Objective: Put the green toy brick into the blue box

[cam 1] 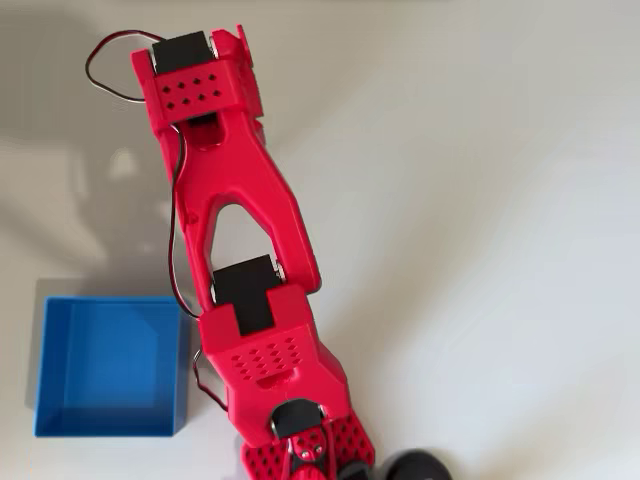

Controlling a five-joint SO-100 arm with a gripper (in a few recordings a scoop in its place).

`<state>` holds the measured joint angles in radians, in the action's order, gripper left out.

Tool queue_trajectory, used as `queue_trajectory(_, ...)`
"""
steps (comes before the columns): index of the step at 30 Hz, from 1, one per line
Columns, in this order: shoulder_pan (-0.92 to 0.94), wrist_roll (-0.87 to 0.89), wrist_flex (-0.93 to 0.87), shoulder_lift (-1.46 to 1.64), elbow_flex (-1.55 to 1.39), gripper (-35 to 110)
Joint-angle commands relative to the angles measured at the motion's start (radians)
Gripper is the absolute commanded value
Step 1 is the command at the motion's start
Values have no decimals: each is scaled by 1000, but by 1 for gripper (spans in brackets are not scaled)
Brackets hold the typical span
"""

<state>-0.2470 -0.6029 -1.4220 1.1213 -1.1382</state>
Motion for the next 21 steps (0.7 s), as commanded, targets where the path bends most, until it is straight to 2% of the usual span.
queue_trajectory(1, -14, -20, -18, 43, 40, 28)
queue_trajectory(16, -11, -21, -14, -121, 161, 21)
queue_trajectory(21, -14, -12, -12, -144, 187, 6)
